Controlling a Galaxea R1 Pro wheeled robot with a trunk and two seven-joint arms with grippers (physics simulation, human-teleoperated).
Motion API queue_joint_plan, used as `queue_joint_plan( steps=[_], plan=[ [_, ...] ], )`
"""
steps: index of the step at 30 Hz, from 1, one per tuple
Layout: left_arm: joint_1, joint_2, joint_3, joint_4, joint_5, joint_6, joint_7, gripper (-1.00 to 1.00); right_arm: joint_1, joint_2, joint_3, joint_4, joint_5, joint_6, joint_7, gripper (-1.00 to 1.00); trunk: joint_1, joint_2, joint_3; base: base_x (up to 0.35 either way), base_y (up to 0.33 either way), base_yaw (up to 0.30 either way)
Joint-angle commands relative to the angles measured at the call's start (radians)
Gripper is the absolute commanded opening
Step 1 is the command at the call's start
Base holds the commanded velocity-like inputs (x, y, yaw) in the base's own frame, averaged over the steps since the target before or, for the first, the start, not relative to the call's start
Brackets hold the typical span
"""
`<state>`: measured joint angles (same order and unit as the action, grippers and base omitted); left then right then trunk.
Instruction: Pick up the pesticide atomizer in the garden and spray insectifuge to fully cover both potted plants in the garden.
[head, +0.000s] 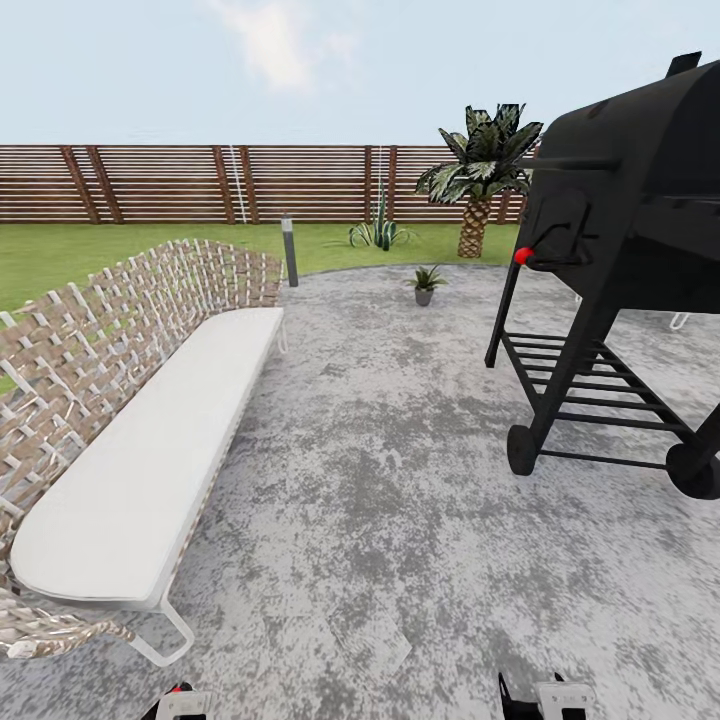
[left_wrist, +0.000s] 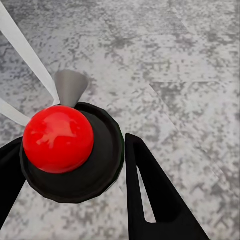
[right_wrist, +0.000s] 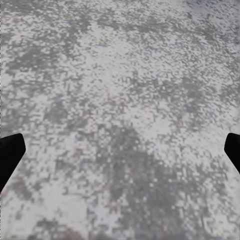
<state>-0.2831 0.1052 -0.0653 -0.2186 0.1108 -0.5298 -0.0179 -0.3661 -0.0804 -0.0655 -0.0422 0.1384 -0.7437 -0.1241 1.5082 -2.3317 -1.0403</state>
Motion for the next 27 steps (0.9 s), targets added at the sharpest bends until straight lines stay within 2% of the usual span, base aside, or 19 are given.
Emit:
queue_joint_plan(
  steps=[1, 27],
  plan=[
    [-0.001, 0.001, -0.007, 0.001, 0.01, -0.003, -0.002, -1.0, -0.001, 0.0, -0.007, 0.001, 0.011, -0.003, -0.005, 1.0, 0.0, 0.0, -0.001, 0.0, 0.0, 0.0],
    [0.0, 0.001, -0.007, 0.002, 0.01, -0.004, -0.001, -1.0, -0.001, 0.001, -0.007, 0.001, 0.012, -0.002, -0.005, 1.0, 0.0, 0.0, -0.001, 0.0, 0.0, 0.0]
  ],
)
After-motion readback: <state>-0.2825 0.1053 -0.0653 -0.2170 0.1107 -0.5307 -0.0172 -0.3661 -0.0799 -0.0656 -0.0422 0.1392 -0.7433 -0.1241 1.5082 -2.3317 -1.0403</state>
